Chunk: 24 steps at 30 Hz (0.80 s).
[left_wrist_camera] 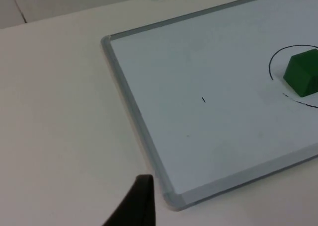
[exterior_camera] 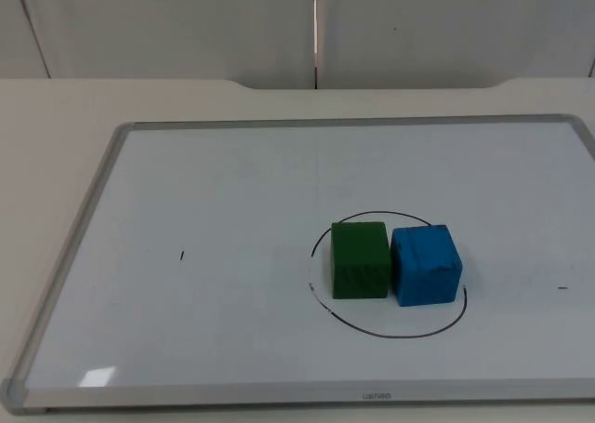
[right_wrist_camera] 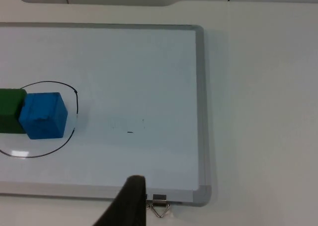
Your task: Push the two cubes into the marked area.
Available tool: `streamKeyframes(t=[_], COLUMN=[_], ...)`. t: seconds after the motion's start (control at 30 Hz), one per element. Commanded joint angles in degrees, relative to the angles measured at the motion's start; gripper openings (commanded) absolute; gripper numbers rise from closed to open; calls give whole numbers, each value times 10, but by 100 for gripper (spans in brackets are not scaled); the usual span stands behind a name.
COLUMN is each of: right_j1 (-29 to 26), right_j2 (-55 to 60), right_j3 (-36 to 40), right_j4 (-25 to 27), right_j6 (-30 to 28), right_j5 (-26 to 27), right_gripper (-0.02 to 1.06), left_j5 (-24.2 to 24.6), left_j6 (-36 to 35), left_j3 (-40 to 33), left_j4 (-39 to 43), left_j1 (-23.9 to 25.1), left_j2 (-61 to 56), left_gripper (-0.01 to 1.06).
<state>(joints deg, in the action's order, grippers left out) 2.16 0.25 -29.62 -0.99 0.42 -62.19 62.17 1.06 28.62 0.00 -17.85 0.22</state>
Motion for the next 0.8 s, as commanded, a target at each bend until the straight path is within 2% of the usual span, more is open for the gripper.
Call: streamKeyframes(t=[0.0, 0.33, 0.77], right_j1=[-3, -3, -3], right_j2=[-3, -3, -3], right_j3=[2, 2, 2], right_j4=[1, 1, 1], right_j6=[2, 2, 2], right_j5=[5, 5, 5], right_gripper=[105, 105, 105], left_j5=[-6, -6, -6], left_j6=[-3, -3, -3], left_j3=[-3, -3, -3], left_j4=[5, 5, 5], left_j1=[19, 109, 190], left_j2=[-2, -2, -2], left_gripper=[105, 105, 105])
